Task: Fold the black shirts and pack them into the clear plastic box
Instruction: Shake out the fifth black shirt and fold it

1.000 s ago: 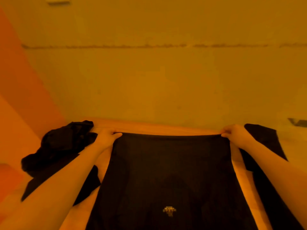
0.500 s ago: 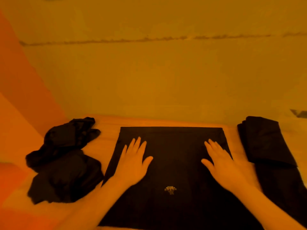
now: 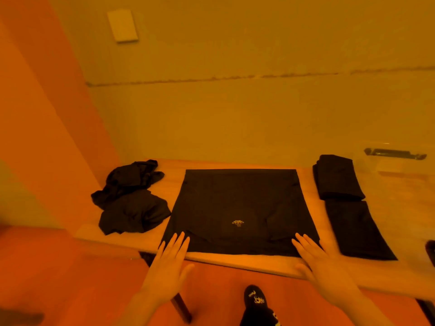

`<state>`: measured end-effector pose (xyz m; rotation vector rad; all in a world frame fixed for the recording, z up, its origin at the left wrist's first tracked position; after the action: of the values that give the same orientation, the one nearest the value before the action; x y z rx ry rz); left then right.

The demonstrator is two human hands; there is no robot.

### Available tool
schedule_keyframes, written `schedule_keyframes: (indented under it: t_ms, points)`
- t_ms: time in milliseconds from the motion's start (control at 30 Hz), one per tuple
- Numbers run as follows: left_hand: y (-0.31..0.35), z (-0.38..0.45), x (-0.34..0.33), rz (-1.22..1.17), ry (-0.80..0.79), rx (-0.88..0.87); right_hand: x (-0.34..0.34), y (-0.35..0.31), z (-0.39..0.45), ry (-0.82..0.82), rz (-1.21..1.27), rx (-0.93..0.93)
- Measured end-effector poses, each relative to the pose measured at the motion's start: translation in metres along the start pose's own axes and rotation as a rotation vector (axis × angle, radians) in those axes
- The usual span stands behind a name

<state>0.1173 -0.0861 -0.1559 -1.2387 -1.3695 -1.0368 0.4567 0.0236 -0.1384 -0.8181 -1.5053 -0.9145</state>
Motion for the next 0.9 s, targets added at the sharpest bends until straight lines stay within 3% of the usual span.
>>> schedule_keyframes:
  t_ms: [33,100,267,433,533,567,667,767,900]
  points:
    - [-0.002,-0.004,0.001,0.016,0.012,-0.021,0.001,0.001,-0.005,0.018,0.025,0.013]
    - [-0.002,-0.007,0.008,0.033,0.122,-0.091,-0.004,0.001,-0.017,-0.139,0.035,0.017]
    - [-0.013,-0.006,0.025,-0.024,0.231,-0.058,-0.028,0.012,-0.045,-0.227,0.115,0.049]
    - [-0.022,-0.013,0.045,-0.162,0.356,-0.099,-0.020,0.020,-0.046,0.009,0.063,0.112]
    - [-0.032,-0.013,0.056,-0.334,0.364,-0.071,0.028,0.011,-0.057,0.240,0.119,0.086]
    - [-0.029,-0.013,0.062,-0.328,0.375,-0.117,0.032,0.008,-0.056,0.242,0.167,0.105]
    - [-0.015,-0.009,0.069,-0.286,0.337,-0.260,0.037,0.005,-0.048,0.246,0.249,0.129]
    - [-0.003,0.001,0.060,-0.292,0.289,-0.340,0.028,-0.003,-0.037,0.123,0.343,0.163]
    - [0.011,0.008,0.038,-0.085,0.171,-0.370,0.006,-0.017,-0.030,0.029,0.087,0.248]
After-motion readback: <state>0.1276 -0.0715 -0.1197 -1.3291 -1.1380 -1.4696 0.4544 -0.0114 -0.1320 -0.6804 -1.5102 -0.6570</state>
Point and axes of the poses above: each hand's wrist, its own z-axis towards the middle knuckle, its own x-axis out of the back of the hand, y = z × x, the point moved 8 cm from there along z, towards the middle knuckle, and after that the axes turned 6 degrees about -z, right-handed, at the moved point
